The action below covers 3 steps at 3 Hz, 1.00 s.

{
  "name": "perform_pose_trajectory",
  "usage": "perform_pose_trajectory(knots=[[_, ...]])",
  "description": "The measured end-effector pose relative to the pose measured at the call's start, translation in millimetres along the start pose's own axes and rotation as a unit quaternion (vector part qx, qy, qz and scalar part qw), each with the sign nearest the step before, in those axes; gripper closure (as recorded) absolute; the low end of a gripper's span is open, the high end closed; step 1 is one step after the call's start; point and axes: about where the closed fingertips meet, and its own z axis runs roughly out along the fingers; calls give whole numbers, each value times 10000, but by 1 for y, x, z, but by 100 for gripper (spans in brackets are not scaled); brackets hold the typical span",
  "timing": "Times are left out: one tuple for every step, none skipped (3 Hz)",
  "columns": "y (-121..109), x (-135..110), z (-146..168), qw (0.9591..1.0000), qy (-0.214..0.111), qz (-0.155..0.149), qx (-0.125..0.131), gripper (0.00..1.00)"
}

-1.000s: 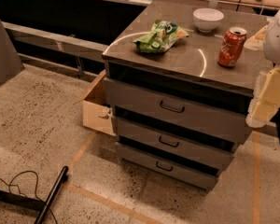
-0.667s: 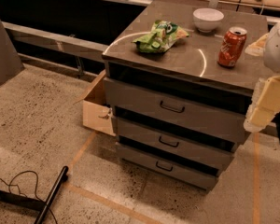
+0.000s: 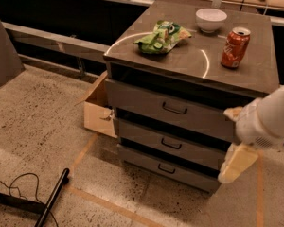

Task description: Open bottom drawer

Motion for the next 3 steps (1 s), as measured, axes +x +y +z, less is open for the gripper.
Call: perform_pose_trajectory(knots=[[2,12,78,9993,-347,-106,-79,0],[-33,9,170,9968,-776,-39,200,0],[-33,9,168,9968,-770,-51,211,0]])
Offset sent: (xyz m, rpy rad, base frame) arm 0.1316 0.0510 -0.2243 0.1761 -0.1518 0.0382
